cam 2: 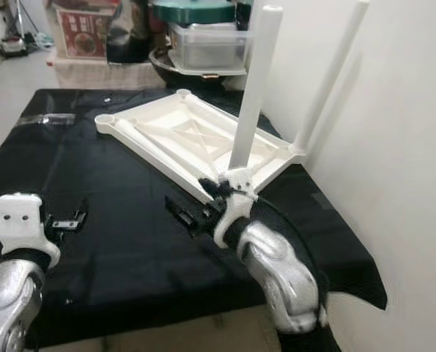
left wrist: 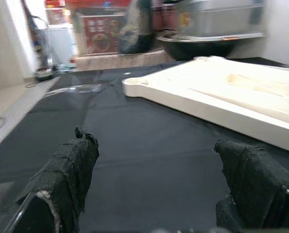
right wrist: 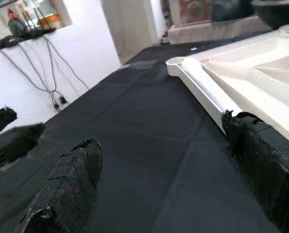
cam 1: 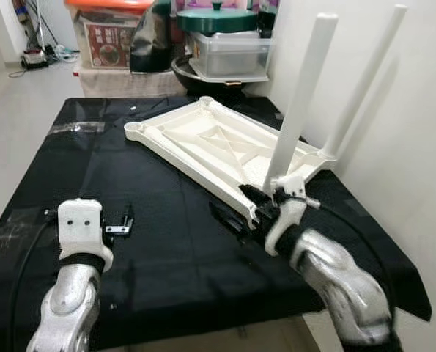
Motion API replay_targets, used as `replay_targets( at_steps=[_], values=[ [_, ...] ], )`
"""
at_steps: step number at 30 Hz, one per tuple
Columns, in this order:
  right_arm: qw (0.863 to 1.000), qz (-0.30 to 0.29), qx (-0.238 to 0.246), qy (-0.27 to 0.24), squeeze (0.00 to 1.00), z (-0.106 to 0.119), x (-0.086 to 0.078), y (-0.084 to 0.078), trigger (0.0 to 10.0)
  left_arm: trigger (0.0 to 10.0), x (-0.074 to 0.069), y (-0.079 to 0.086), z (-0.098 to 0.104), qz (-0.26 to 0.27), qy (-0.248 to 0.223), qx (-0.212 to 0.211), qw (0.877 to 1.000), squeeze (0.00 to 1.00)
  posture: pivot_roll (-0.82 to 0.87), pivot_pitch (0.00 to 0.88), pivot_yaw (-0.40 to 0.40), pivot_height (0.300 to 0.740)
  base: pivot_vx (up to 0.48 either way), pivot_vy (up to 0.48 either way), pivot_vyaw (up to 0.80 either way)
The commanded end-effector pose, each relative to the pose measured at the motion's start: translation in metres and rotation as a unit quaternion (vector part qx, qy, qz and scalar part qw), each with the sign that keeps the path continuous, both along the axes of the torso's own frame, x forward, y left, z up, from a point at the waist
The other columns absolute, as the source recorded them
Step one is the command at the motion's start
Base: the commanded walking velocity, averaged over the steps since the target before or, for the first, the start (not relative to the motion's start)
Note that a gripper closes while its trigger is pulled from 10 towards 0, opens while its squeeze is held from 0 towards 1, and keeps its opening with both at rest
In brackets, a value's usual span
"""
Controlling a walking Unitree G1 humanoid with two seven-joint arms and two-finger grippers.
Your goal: Building children table
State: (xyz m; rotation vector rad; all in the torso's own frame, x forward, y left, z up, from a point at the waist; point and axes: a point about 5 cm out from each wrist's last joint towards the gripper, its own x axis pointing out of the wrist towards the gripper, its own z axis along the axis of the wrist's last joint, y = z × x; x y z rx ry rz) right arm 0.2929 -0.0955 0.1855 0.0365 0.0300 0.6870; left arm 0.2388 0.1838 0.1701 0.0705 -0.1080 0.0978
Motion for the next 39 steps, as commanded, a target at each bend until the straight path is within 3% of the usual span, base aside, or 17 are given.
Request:
replay_targets(
  at_steps=[1, 5, 8, 10, 20, 22, 23, 24, 25, 26, 27, 28, 30, 31, 32, 35, 39],
  values=[
    [0.997, -0.051, -0.058, -0.011, 0.0, -0.007, 0.023, 0.007, 10.0, 10.0, 0.0, 0.0, -0.003, 0.004, 0.01, 0.01, 1.0, 0.0, 0.07, 0.0, -0.086, 0.74, 0.0, 0.0, 0.0],
    [0.969, -0.143, -0.191, -0.056, 0.0, -0.007, 0.061, 0.007, 10.0, 10.0, -0.001, 0.003, -0.003, 0.011, 0.01, 0.011, 1.0, 0.0, 0.08, 0.0, -0.095, 0.74, 0.0, 0.0, 0.0],
    [0.964, -0.147, -0.208, -0.069, 0.0, -0.005, 0.065, 0.007, 10.0, 10.0, -0.001, 0.003, -0.003, 0.011, 0.009, 0.012, 1.0, 0.0, 0.08, 0.0, -0.095, 0.74, 0.0, 0.0, 0.0],
    [0.939, -0.168, -0.283, -0.102, 0.0, -0.003, 0.078, 0.007, 10.0, 10.0, 0.001, 0.002, -0.002, 0.01, 0.008, 0.014, 1.0, 0.0, 0.08, 0.0, -0.096, 0.74, 0.0, 0.0, 0.0],
    [0.91, -0.224, -0.344, -0.052, 0.0, -0.027, 0.088, -0.02, 10.0, 10.0, 0.007, -0.003, -0.003, 0.002, 0.012, 0.028, 1.0, 0.0, 0.08, 0.0, -0.096, 0.74, 0.0, 0.0, 0.0],
    [0.901, -0.363, -0.23, 0.063, 0.0, -0.037, 0.093, -0.083, 10.0, 10.0, 0.007, -0.004, -0.004, -0.001, 0.015, 0.028, 0.999, 0.0, 0.06, 0.0, -0.093, 0.74, 0.0, 0.0, 0.0],
    [0.901, -0.363, -0.23, 0.063, 0.0, -0.037, 0.093, -0.083, 10.0, 10.0, 0.007, -0.004, -0.004, -0.001, 0.015, 0.028, 0.999, 0.0, 0.06, 0.0, -0.093, 0.74, 0.0, 0.0, 0.0],
    [0.875, -0.437, -0.173, 0.114, 0.0, -0.042, 0.088, -0.122, 10.0, 10.0, 0.007, -0.004, -0.006, -0.001, 0.017, 0.028, 0.999, 0.0, 0.05, 0.0, -0.092, 0.74, 0.0, 0.0, 0.0],
    [0.875, -0.437, -0.173, 0.114, 0.0, -0.042, 0.088, -0.122, 10.0, 10.0, 0.007, -0.004, -0.006, -0.001, 0.017, 0.028, 0.999, 0.0, 0.05, 0.0, -0.092, 0.74, 0.0, 0.0, 0.0],
    [0.839, -0.506, -0.14, 0.141, 0.0, -0.046, 0.078, -0.163, 10.0, 10.0, 0.008, -0.005, -0.006, -0.002, 0.018, 0.027, 0.999, 0.0, 0.04, 0.0, -0.088, 0.74, 0.0, 0.0, 0.0],
    [0.839, -0.506, -0.14, 0.141, 0.0, -0.046, 0.078, -0.163, 10.0, 10.0, 0.008, -0.005, -0.006, -0.002, 0.018, 0.027, 0.999, 0.0, 0.04, 0.0, -0.088, 0.74, 0.0, 0.0, 0.0],
    [0.816, -0.542, -0.131, 0.149, 0.0, -0.046, 0.07, -0.187, 10.0, 10.0, 0.009, -0.005, -0.007, -0.002, 0.019, 0.027, 0.999, 0.0, 0.04, 0.0, -0.085, 0.74, 0.0, 0.0, 0.0],
    [0.816, -0.542, -0.131, 0.149, 0.0, -0.046, 0.07, -0.187, 10.0, 10.0, 0.009, -0.005, -0.007, -0.002, 0.019, 0.027, 0.999, 0.0, 0.04, 0.0, -0.085, 0.74, 0.0, 0.0, 0.0],
    [0.789, -0.58, -0.135, 0.15, 0.0, -0.046, 0.059, -0.214, 10.0, 10.0, 0.009, -0.006, -0.007, -0.004, 0.02, 0.026, 0.999, 0.0, 0.02, 0.0, -0.077, 0.74, 0.0, 0.0, 0.0],
    [0.789, -0.58, -0.135, 0.15, 0.0, -0.046, 0.059, -0.214, 10.0, 10.0, 0.009, -0.006, -0.007, -0.004, 0.02, 0.026, 0.999, 0.0, 0.02, 0.0, -0.077, 0.74, 0.0, 0.0, 0.0],
    [0.749, -0.625, -0.155, 0.155, 0.0, -0.048, 0.035, -0.257, 10.0, 10.0, 0.009, -0.007, -0.009, -0.009, 0.022, 0.027, 0.999, 0.0, 0.01, 0.0, -0.068, 0.74, 0.0, 0.0, 0.0],
    [0.743, -0.633, -0.15, 0.16, 0.0, -0.05, 0.025, -0.272, 10.0, 10.0, 0.009, -0.007, -0.01, -0.011, 0.024, 0.028, 0.999, 0.0, 0.01, 0.0, -0.061, 0.74, 0.0, 0.0, 0.0]
  ],
)
